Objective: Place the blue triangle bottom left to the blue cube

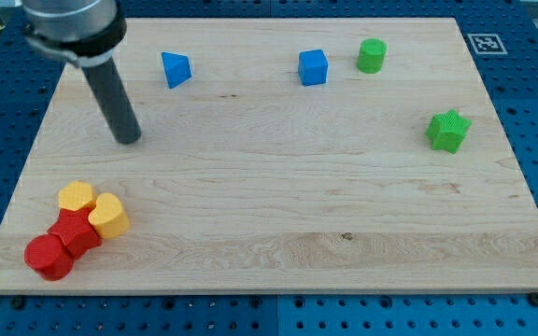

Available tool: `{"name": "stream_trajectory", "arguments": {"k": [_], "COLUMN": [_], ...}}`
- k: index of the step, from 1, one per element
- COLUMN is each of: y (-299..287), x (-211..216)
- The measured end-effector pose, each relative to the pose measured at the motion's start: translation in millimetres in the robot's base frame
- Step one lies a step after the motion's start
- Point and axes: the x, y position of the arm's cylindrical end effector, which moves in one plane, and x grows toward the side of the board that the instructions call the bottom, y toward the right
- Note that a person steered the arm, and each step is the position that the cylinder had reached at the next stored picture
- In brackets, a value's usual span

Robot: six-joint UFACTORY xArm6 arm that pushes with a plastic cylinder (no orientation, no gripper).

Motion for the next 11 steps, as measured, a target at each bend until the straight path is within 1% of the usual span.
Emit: {"name": "stream_trajectory", "arguments": {"k": [2,3,4,5,6,7,8,9,10,11], "y": [-5,-4,38,85,90,62,52,101,122,118], "x": [-72,-117,-132,-105,-93,-97,-92,-77,-65,-35]}}
